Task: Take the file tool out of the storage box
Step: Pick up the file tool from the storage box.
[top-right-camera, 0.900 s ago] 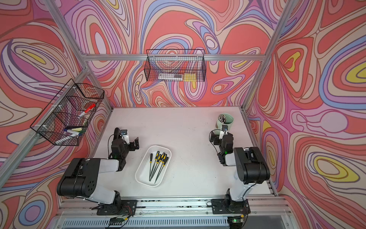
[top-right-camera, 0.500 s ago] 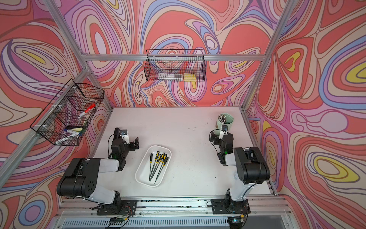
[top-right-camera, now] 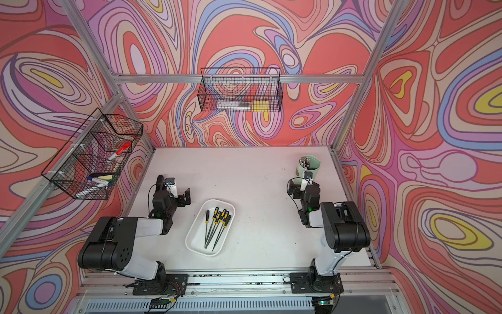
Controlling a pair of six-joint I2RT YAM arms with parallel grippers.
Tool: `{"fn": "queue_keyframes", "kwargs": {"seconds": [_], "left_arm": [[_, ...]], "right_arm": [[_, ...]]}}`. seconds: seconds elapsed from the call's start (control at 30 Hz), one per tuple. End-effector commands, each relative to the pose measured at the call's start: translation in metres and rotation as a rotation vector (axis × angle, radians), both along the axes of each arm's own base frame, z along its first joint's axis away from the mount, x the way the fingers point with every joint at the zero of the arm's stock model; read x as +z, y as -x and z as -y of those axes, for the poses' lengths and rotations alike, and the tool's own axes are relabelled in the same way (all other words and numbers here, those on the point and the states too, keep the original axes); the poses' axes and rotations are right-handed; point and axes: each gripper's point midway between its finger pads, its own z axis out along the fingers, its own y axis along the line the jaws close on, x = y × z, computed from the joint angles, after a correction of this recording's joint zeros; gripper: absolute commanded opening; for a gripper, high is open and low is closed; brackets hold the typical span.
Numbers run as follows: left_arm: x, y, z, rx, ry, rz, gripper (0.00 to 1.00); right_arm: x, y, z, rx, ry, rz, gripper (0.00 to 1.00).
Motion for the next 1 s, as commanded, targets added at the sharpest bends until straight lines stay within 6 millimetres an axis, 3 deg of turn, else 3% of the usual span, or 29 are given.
{"fn": "queue_keyframes", "kwargs": {"seconds": [0.0,0.27,0.5,0.67,0.77,0.8,0.97], "left_arm": [[0.002,-0.002,0.000,-0.007,-0.006,0.012,0.99],[0.027,0.016,-0.001,-0.001,-0.006,0.080,0.99],[0.089,0.030,0.004,0.040,-0.053,0.124,0.99],[0.122,0.040,0.029,0.008,-0.087,0.161,0.99],[0.125,0.044,0.046,-0.029,-0.060,0.119,0.99],[0.135,0.043,0.054,-0.045,-0.050,0.111,0.99],[0.131,0.049,0.091,-0.125,-0.056,-0.009,0.99]], "right_arm": [[-0.001,-0.003,0.001,0.001,0.001,-0.003,0.98],[0.013,0.005,-0.004,0.029,0.022,0.037,0.98],[0.043,0.016,-0.013,0.019,-0.039,-0.027,0.98],[0.061,0.032,-0.032,0.031,-0.038,-0.024,0.98],[0.073,0.040,-0.048,0.052,-0.043,-0.048,0.98],[0.076,0.043,-0.054,0.057,-0.044,-0.065,0.98],[0.094,0.057,-0.079,0.080,-0.002,-0.096,0.98]]}}
